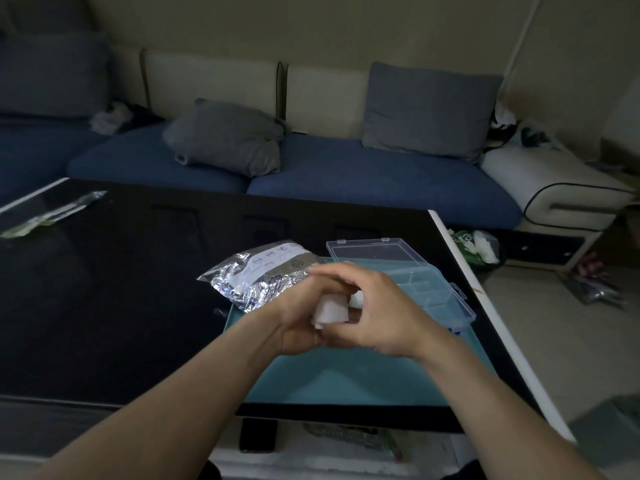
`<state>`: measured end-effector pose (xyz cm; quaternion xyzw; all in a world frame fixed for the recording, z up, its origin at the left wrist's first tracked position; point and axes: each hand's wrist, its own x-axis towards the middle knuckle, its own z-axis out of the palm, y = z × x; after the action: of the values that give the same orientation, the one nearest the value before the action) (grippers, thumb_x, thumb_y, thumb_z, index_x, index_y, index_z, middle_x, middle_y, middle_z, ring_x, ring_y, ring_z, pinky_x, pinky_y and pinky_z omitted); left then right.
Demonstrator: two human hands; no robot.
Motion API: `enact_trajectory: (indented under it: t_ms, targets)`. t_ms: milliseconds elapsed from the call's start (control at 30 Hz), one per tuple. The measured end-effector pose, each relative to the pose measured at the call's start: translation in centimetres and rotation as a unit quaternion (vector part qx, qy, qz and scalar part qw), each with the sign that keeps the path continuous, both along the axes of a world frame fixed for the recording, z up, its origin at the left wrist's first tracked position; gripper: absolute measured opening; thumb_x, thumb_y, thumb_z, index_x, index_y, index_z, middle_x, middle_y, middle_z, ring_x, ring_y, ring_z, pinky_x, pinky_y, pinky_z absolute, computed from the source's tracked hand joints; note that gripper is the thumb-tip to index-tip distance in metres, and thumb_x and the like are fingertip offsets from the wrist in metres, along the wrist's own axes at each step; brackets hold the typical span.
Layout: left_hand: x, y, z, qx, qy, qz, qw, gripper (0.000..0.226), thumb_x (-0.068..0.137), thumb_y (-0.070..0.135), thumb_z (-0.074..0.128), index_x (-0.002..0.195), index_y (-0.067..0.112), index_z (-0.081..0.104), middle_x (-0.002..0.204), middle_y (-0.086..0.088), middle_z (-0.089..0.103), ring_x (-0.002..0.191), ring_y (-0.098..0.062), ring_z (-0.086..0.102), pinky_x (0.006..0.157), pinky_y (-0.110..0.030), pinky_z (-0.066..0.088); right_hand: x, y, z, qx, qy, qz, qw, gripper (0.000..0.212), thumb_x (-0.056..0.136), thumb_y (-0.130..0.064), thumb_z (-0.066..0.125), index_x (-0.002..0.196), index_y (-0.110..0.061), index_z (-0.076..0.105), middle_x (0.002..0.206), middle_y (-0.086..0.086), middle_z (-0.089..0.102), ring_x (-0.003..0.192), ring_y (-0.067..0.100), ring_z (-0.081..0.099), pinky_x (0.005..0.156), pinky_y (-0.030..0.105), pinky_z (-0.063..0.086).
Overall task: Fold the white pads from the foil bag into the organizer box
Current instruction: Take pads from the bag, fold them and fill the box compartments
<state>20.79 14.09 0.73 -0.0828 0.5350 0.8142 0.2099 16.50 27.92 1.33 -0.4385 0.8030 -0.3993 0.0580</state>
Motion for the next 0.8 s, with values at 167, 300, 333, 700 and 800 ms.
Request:
enact_trajectory:
  t_ms: [167, 300, 333, 700, 800]
  targets:
    - [-0.3, 0.3, -0.2, 0.023, 0.022, 0.043, 0.999, 0.015, 0.090, 0.006, 0.048, 0.085, 0.012, 0.060, 0.074, -0.007, 0.060, 0.063, -0.017, 0.062, 0.053, -0.025, 0.048, -0.1, -0.2, -0.5, 0.047, 0.011, -0.037, 0.998, 0.096, 0.065, -0.026, 0.092, 0.147, -0.035, 0.043, 0.133, -0.016, 0.060, 0.120, 0.007, 0.058, 0.103, 0.031, 0.048]
    - [-0.5, 1.0, -1.1, -0.019, 0.036, 0.037, 0.998, 0.018, 0.087, -0.001, 0.059, 0.101, 0.010, 0.061, 0.087, -0.014, 0.059, 0.071, -0.020, 0.060, 0.056, -0.027, 0.054, -0.8, 0.5, -0.7, 0.091, 0.001, -0.072, 0.993, 0.093, 0.058, -0.035, 0.096, 0.139, -0.025, 0.052, 0.122, -0.013, 0.062, 0.112, 0.008, 0.060, 0.098, 0.024, 0.048]
    - [-0.4, 1.0, -1.2, -0.039, 0.037, 0.009, 0.998, 0.024, 0.088, -0.005, 0.056, 0.108, 0.007, 0.061, 0.093, -0.018, 0.062, 0.075, -0.023, 0.063, 0.061, -0.031, 0.058, -0.9, 0.6, -0.7, 0.097, 0.003, -0.074, 0.993, 0.084, 0.055, -0.035, 0.095, 0.130, -0.024, 0.059, 0.117, -0.011, 0.065, 0.107, 0.010, 0.063, 0.095, 0.028, 0.050]
    - [-0.4, 2.1, -1.1, -0.083, 0.057, -0.063, 0.993, 0.030, 0.089, -0.017, 0.051, 0.101, 0.008, 0.061, 0.079, -0.006, 0.069, 0.068, -0.014, 0.070, 0.058, -0.020, 0.055, -2.8, 3.6, -0.3, 0.014, -0.249, 0.022, 0.968, 0.061, 0.073, -0.010, 0.074, 0.130, -0.021, 0.059, 0.123, 0.013, 0.066, 0.110, 0.031, 0.066, 0.089, 0.038, 0.056]
    - [-0.6, 2.0, -1.1, -0.103, 0.047, -0.081, 0.990, 0.023, 0.089, -0.018, 0.051, 0.097, 0.002, 0.060, 0.083, -0.011, 0.067, 0.069, -0.014, 0.069, 0.061, -0.017, 0.053, -3.7, 4.5, -0.2, -0.037, -0.325, 0.004, 0.945, 0.044, 0.078, -0.015, 0.073, 0.121, -0.011, 0.066, 0.104, 0.016, 0.072, 0.087, 0.027, 0.067, 0.077, 0.027, 0.054]
